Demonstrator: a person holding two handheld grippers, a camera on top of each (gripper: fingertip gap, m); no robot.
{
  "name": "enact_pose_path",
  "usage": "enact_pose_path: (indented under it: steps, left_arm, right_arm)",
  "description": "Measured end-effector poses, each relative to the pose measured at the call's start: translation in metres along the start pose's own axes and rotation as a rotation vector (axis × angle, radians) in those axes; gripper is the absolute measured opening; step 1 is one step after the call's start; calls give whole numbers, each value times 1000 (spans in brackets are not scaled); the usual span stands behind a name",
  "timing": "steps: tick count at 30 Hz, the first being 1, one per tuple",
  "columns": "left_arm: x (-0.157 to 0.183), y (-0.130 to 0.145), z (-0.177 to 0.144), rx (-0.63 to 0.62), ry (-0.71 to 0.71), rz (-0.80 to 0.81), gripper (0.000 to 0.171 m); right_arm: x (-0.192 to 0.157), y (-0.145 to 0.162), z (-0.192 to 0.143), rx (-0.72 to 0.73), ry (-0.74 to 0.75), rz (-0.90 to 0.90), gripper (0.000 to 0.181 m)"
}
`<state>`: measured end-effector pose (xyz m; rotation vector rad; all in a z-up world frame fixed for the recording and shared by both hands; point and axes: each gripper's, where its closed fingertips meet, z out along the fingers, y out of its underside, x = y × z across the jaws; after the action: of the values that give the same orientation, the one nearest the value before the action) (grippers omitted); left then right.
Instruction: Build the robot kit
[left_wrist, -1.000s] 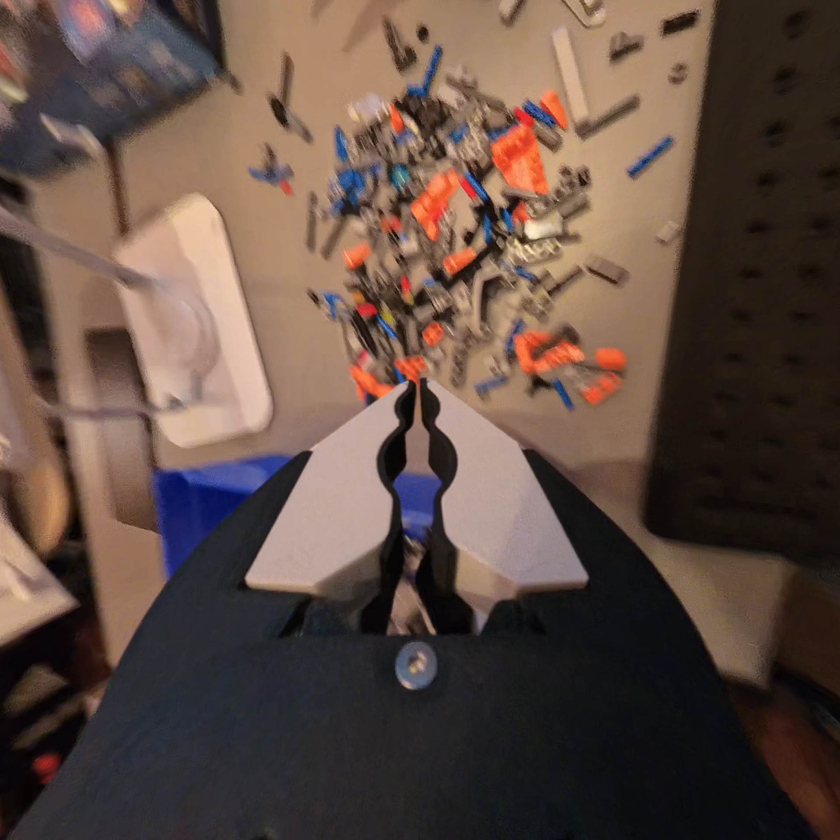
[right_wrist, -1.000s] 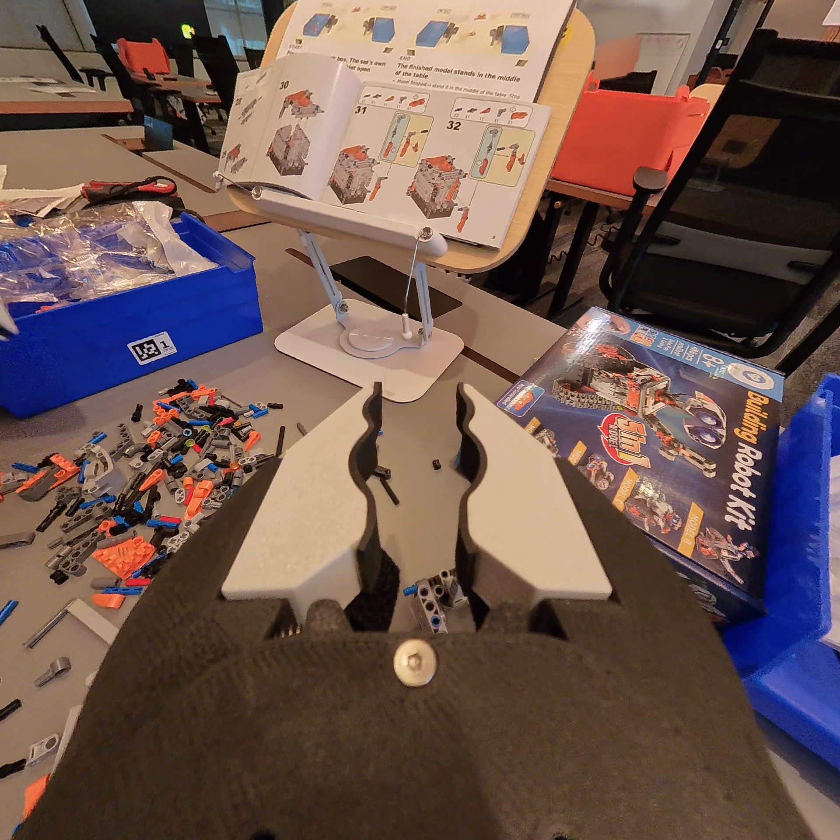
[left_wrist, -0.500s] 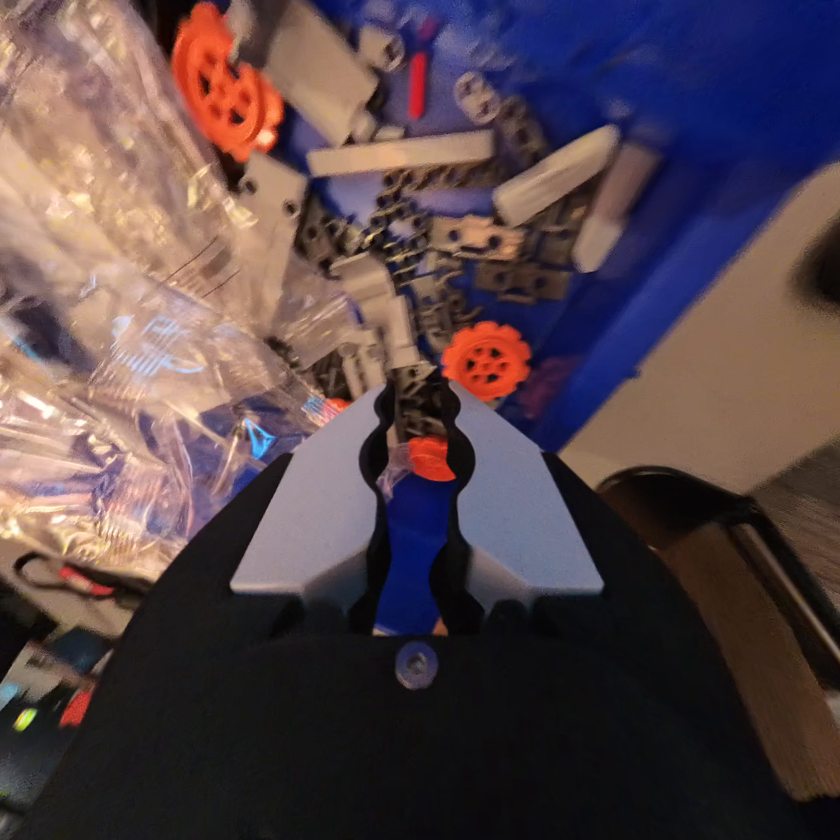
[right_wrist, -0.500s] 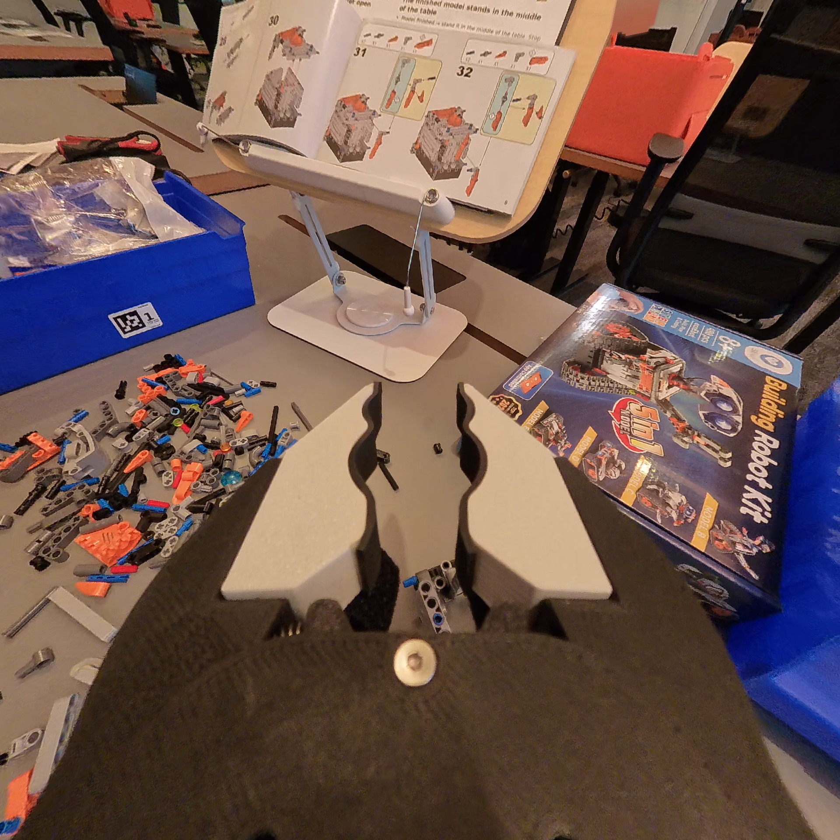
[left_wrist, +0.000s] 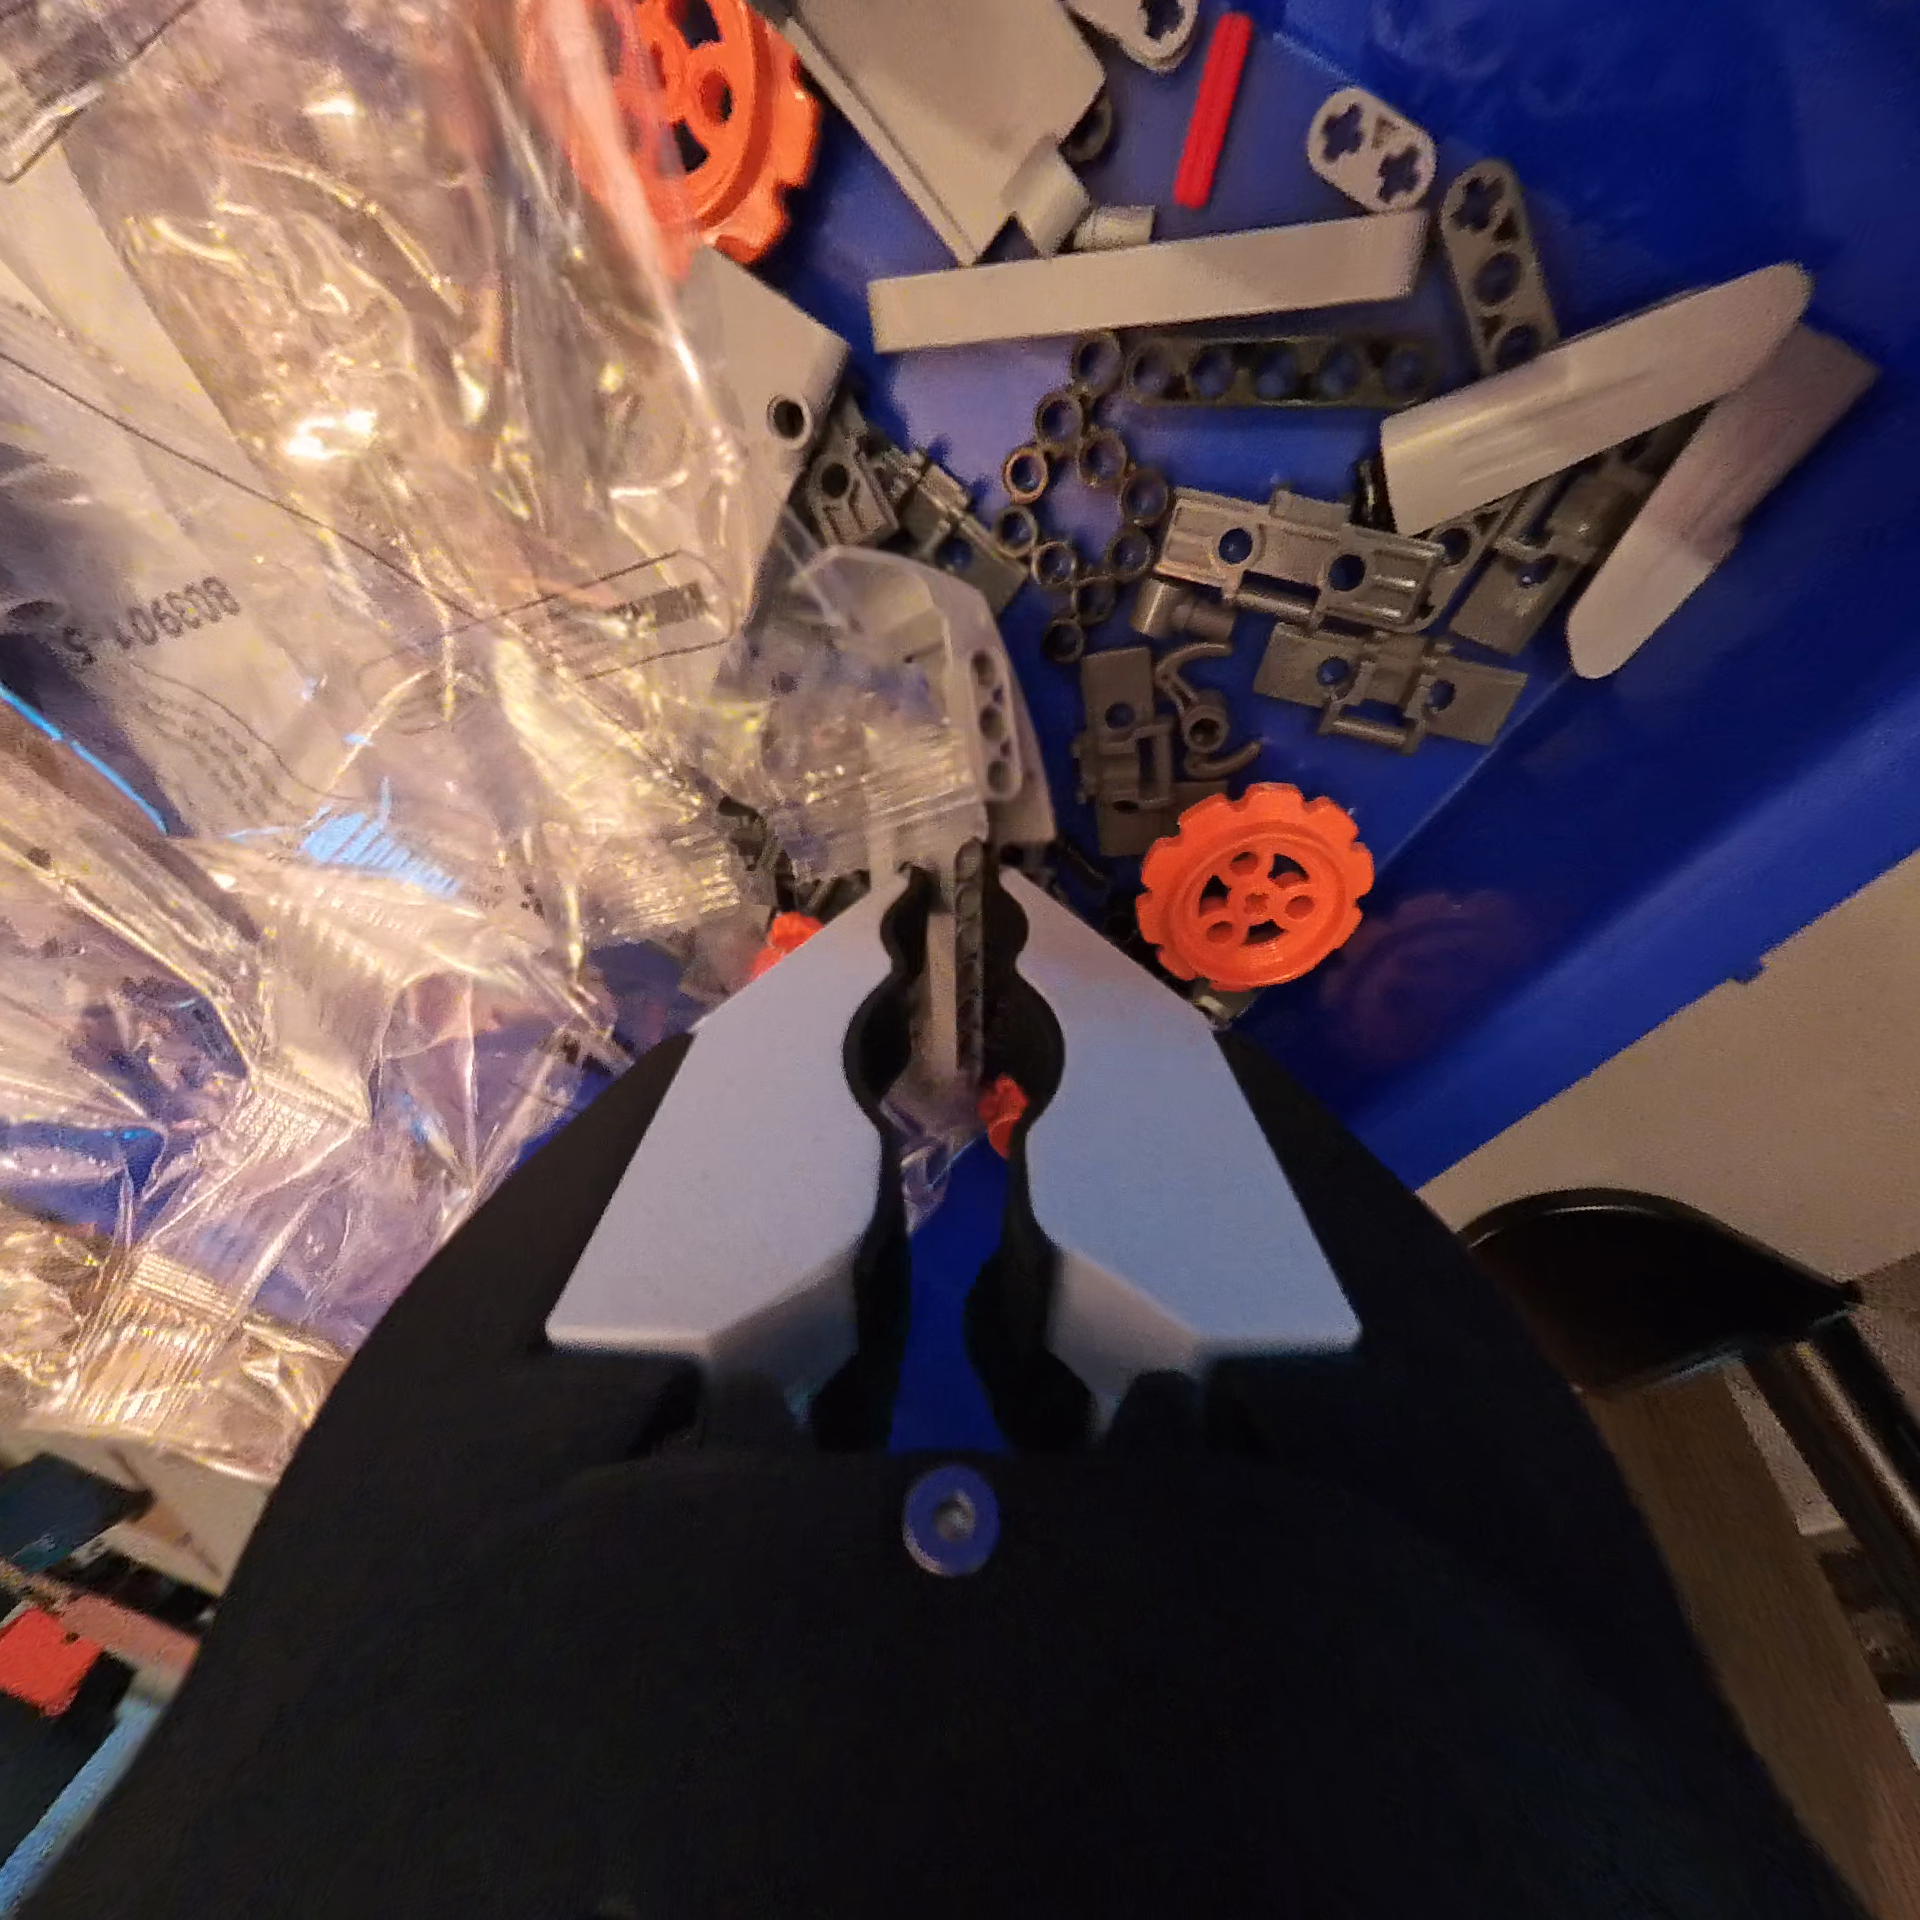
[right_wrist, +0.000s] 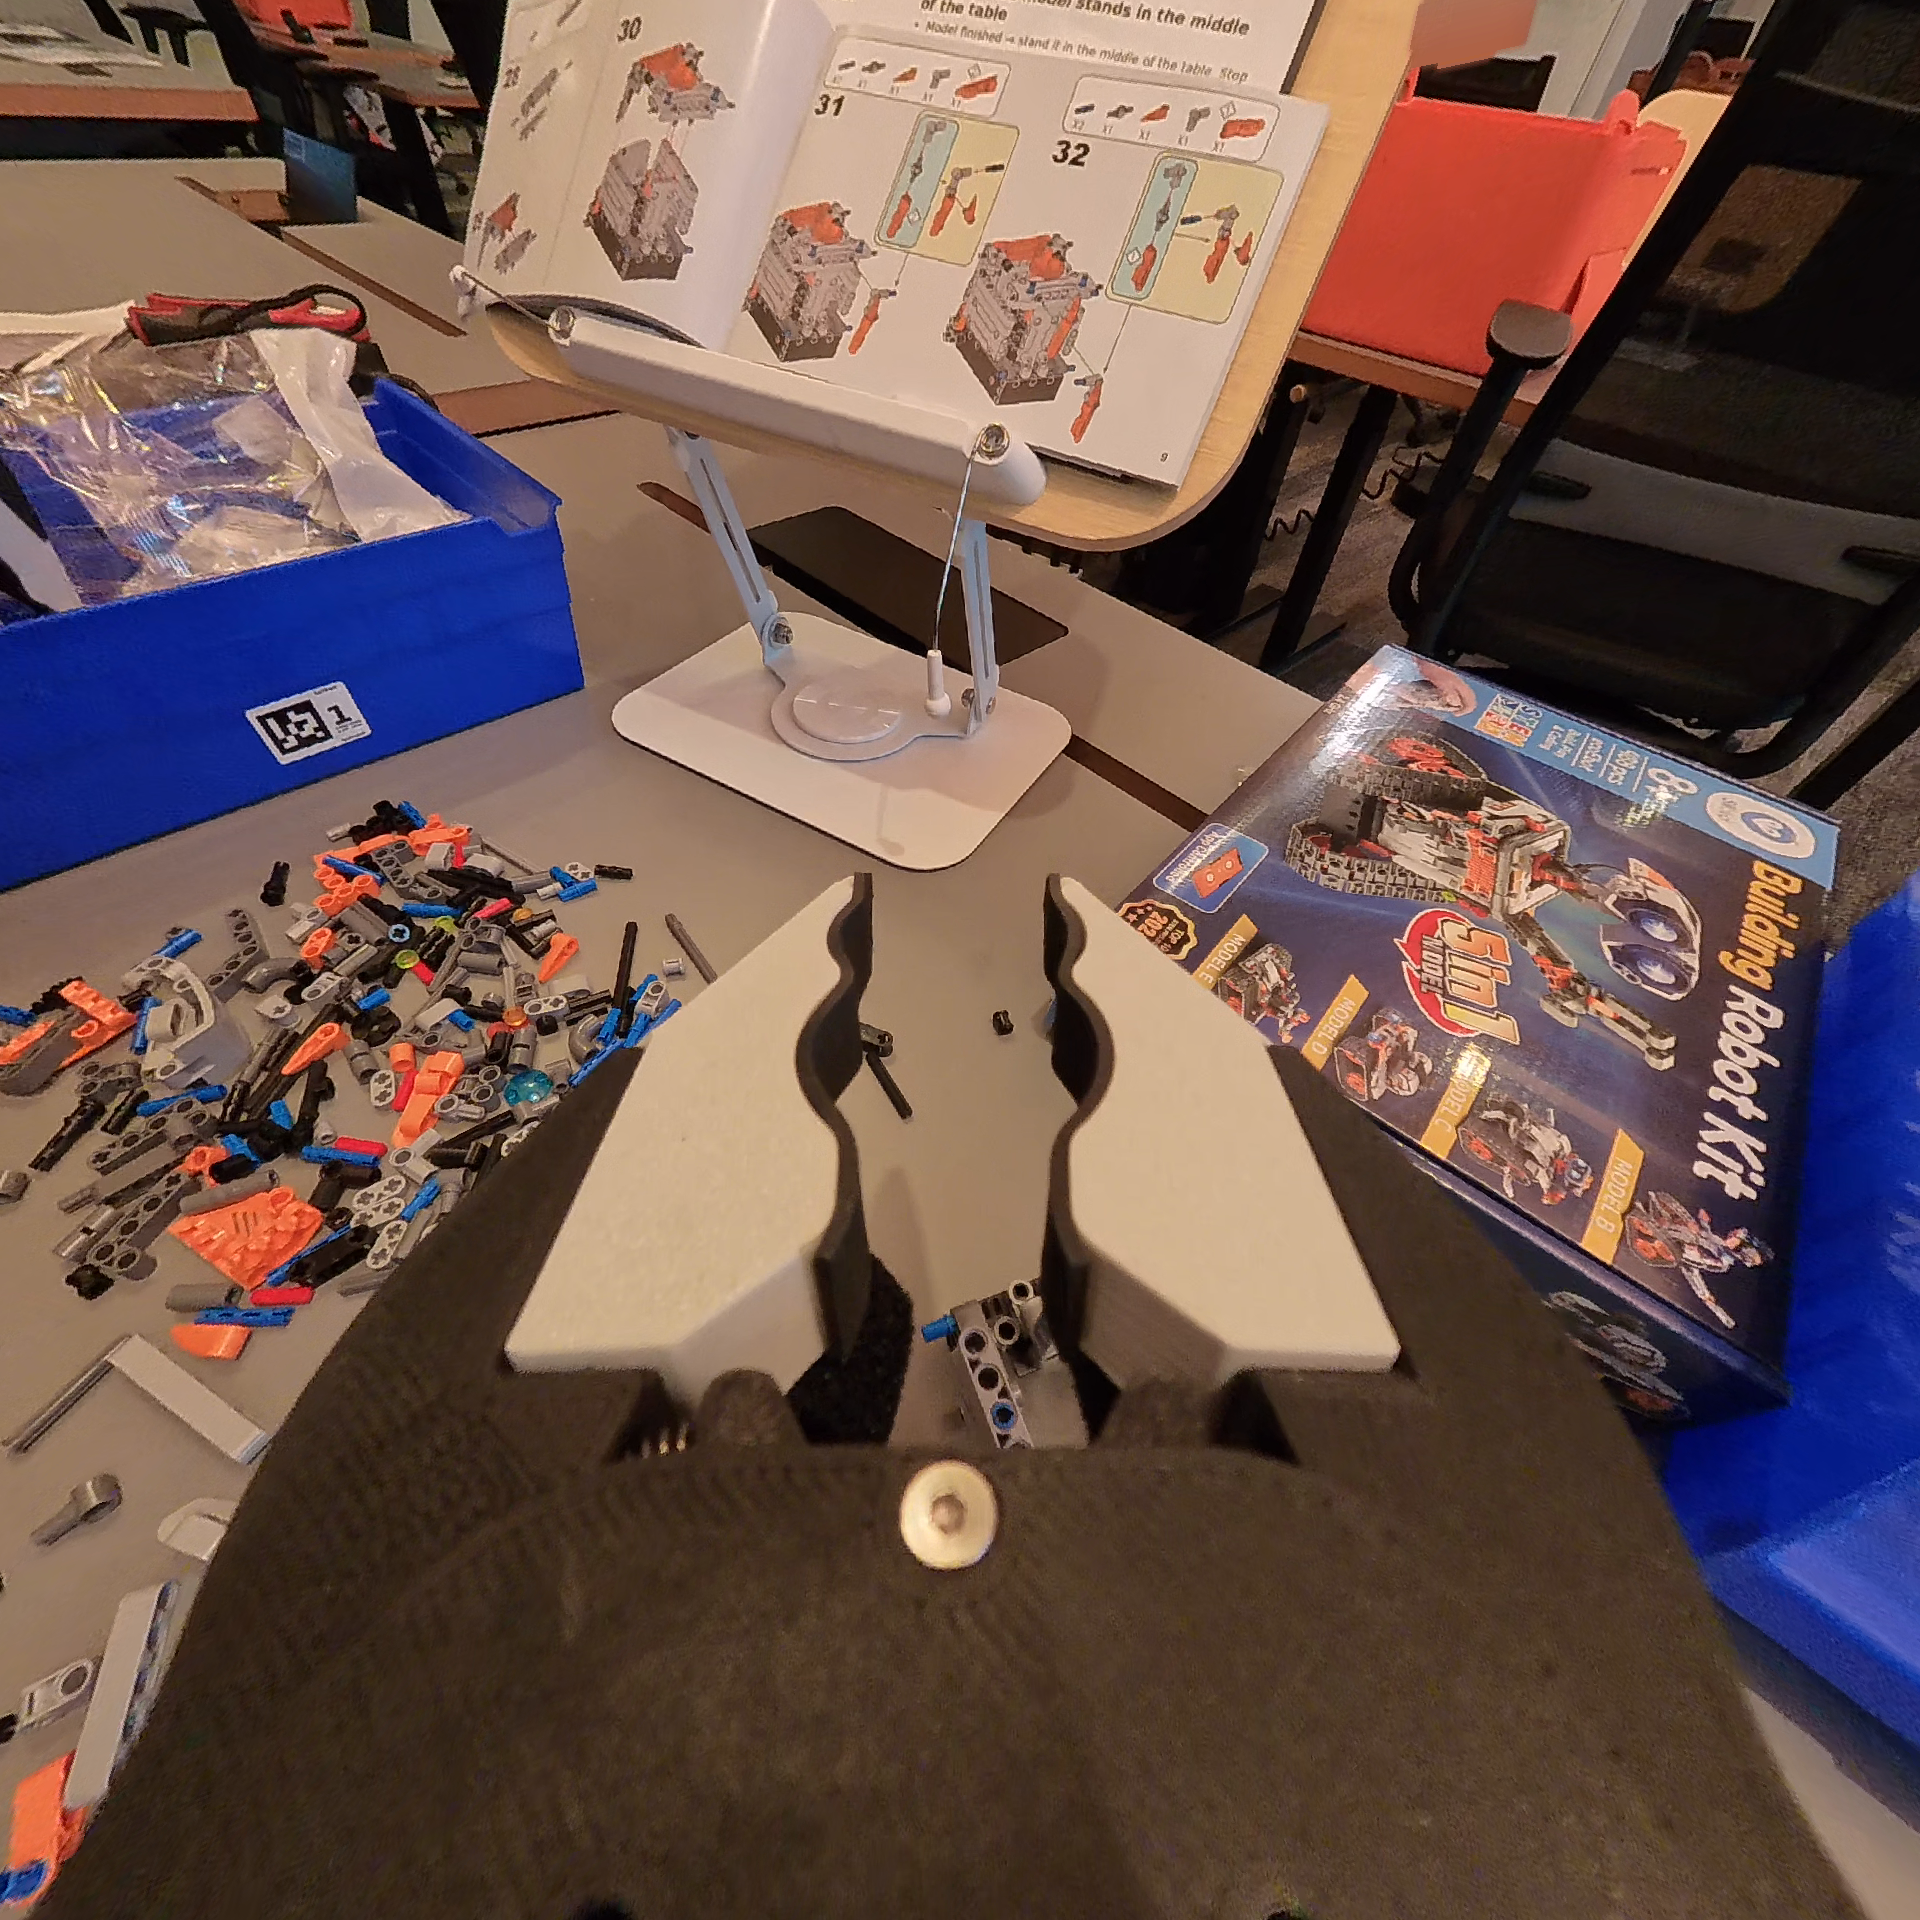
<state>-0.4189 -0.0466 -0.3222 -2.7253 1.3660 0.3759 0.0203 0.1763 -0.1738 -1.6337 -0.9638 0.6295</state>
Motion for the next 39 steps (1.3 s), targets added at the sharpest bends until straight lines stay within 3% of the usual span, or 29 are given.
enact_pose_path:
  steps: [6, 11, 18, 24, 32, 36, 39]
  left_arm:
    - [0, -3, -14, 76, 30, -21, 8]
    - [6, -27, -59, 247, 88, -34, 8]
    - [28, -99, -139, 520, 137, 50, 7]
    - [60, -169, -172, 632, 167, 176, 7]
    - [111, -246, -171, 717, 294, 307, 8]
    - [124, -267, -170, 740, 347, 360, 7]
    - [132, -274, -165, 721, 373, 409, 7]
  right_arm:
    - [-2, -2, -1, 7, -4, -2, 31]
    - [-8, -4, 0, 10, -24, -11, 31]
    - [-67, -15, 7, 31, -202, -170, 32]
    - [-144, -7, 22, 9, -390, -347, 35]
    - [-209, 0, 22, 33, -528, -499, 43]
    - [-226, 8, 19, 25, -579, -561, 43]
    - [-229, 16, 20, -2, -563, -620, 29]
